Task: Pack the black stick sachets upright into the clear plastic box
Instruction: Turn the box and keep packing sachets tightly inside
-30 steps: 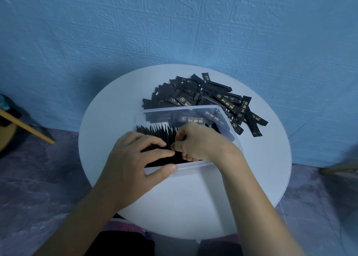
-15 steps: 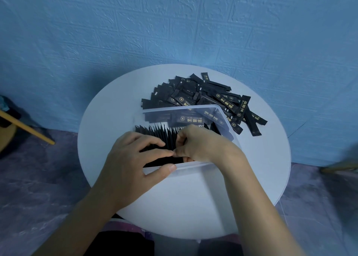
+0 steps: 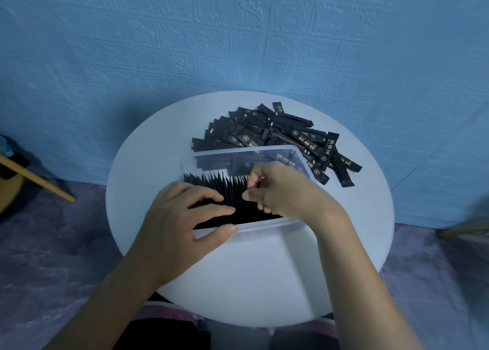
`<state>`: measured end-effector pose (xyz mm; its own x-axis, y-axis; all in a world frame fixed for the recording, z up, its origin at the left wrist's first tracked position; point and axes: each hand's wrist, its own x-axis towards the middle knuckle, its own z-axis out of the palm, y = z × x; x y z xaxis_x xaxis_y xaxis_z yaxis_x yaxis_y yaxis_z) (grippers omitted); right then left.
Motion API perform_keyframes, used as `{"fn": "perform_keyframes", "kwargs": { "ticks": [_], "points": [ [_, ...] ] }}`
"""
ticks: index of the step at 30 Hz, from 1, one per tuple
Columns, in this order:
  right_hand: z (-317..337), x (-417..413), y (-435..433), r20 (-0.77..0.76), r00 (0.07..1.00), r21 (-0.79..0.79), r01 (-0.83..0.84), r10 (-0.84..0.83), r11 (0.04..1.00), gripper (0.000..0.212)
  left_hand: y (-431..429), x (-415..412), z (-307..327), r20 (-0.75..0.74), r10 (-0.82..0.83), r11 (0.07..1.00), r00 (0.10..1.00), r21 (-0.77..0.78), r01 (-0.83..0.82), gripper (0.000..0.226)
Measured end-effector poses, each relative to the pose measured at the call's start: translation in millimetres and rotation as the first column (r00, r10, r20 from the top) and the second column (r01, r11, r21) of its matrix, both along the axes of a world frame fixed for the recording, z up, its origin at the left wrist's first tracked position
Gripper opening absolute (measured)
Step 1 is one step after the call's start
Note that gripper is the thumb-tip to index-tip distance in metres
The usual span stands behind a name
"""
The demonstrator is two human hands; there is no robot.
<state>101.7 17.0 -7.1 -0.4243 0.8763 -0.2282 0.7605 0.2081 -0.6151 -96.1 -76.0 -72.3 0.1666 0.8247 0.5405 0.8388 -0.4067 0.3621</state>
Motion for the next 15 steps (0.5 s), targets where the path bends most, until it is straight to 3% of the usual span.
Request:
{"fn": "perform_keyframes", "kwargs": {
  "ticks": [3, 7, 12, 15],
  "points": [
    [5, 14, 4, -0.055, 0.997, 0.059, 0.055, -0.051, 0.997, 0.017, 1, 0, 1, 0.012, -0.006, 1.0, 1.0, -0.01, 0.007, 0.038],
    [11, 37, 11, -0.1, 0.986, 0.315, 0.159, -0.134, 0.936, 0.014, 3, 0, 2, 0.028, -0.017, 1.0, 0.999, -0.018, 0.018, 0.036],
    [0, 67, 29, -0.387, 0.876, 0.335, 0.424, -0.287, 0.842, 0.006, 2, -1, 2, 0.021, -0.023, 1.0, 1.0, -0.018, 0.023, 0.035],
    [-19, 89, 48, -0.32, 0.835, 0.355, 0.544, -0.448, 0.76, 0.005, 2, -1, 3, 0.03, -0.026, 0.999, 0.999, -0.027, 0.027, 0.034]
  ]
}}
